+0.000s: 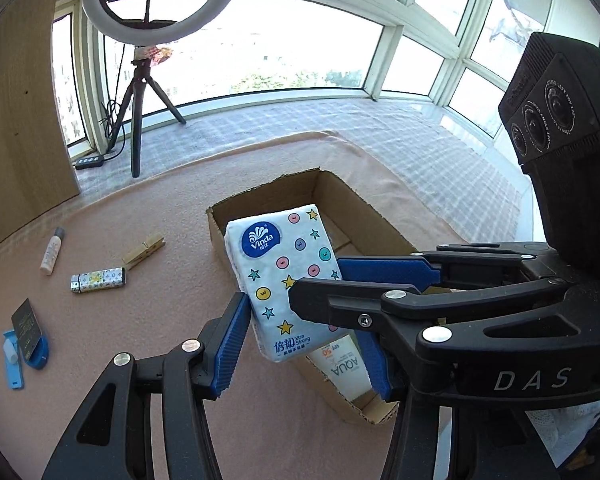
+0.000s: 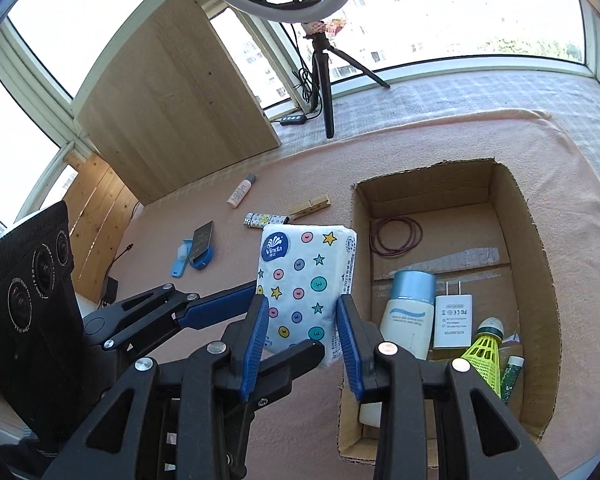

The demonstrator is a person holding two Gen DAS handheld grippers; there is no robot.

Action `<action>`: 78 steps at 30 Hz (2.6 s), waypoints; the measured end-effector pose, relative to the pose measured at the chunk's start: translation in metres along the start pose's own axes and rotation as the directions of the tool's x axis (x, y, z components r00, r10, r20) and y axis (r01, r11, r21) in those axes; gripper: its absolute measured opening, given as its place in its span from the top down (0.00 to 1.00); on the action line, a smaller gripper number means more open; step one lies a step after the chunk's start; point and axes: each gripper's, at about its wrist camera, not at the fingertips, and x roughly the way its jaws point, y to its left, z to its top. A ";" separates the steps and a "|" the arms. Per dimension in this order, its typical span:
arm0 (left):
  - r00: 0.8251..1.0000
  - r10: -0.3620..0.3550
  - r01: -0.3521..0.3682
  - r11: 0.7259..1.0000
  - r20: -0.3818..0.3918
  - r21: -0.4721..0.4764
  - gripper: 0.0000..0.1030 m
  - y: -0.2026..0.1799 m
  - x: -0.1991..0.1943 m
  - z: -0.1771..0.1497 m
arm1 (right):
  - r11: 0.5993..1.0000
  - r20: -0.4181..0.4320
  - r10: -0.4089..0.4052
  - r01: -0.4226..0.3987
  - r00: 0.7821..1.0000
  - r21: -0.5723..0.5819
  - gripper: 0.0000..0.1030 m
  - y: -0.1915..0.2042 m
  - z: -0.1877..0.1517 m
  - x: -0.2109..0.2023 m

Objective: Organize objects
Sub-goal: 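Carry the tissue pack over the box with both grippers, then open both grippers to drop the tissue pack into the box, then move the right tool to the black power bank on the blue stand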

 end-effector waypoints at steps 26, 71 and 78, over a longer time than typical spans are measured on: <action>0.998 0.015 -0.014 1.000 -0.065 0.010 0.31 -0.009 0.077 0.041 | 0.993 0.048 -0.104 0.102 0.993 0.052 0.45 -0.087 0.037 0.001; 0.960 0.269 -0.275 0.852 -0.077 -0.445 0.31 0.299 -0.214 -0.250 | 0.972 -0.284 -0.025 -0.044 0.958 -0.233 0.45 0.211 0.053 0.231; 0.953 0.293 -0.292 0.808 -0.080 -0.512 0.31 0.326 -0.236 -0.275 | 0.962 -0.369 -0.084 -0.022 0.926 -0.273 0.45 0.227 0.064 0.279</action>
